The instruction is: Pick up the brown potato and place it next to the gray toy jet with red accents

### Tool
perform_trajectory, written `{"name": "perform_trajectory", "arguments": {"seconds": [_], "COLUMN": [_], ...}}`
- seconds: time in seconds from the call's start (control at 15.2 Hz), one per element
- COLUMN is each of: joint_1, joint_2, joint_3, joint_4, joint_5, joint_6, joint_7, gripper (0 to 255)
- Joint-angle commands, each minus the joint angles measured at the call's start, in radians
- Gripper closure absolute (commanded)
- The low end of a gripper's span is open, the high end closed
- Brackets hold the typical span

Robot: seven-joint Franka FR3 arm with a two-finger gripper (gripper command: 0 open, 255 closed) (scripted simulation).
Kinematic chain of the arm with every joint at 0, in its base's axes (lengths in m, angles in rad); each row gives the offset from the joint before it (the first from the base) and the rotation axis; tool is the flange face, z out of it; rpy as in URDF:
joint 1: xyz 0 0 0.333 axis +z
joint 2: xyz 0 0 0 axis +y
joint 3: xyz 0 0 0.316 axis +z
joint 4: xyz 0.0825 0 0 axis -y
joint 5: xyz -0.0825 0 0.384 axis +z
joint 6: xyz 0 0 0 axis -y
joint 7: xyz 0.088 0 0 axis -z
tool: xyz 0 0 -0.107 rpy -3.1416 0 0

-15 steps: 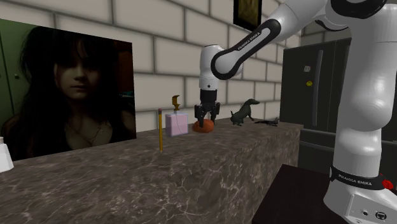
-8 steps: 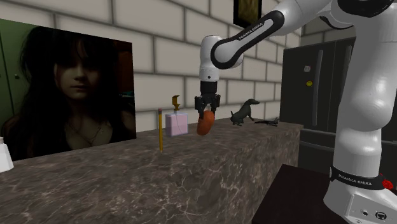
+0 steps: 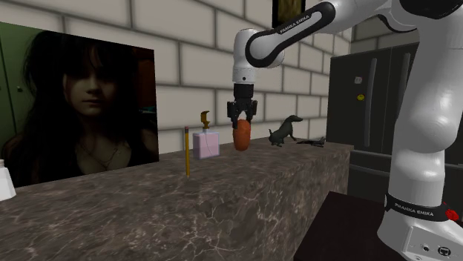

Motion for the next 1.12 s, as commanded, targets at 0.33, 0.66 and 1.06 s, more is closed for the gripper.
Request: {"name": "perform_trajectory", "arguments": {"seconds": [0.33, 0.66, 1.06], "joint_1": [-0.053, -0.098, -0.156], "joint_2": [-0.108, -0.17, -0.212], "joint_3": [-0.091, -0.174, -0.279], "joint_4": [-0.107, -0.173, -0.214], "joint_5": [0.019, 0.015, -0.003], "joint_6": [0.012, 0.024, 0.034], "joint_7": [-0.154, -0.279, -0.43], "gripper": [255, 255, 255]}}
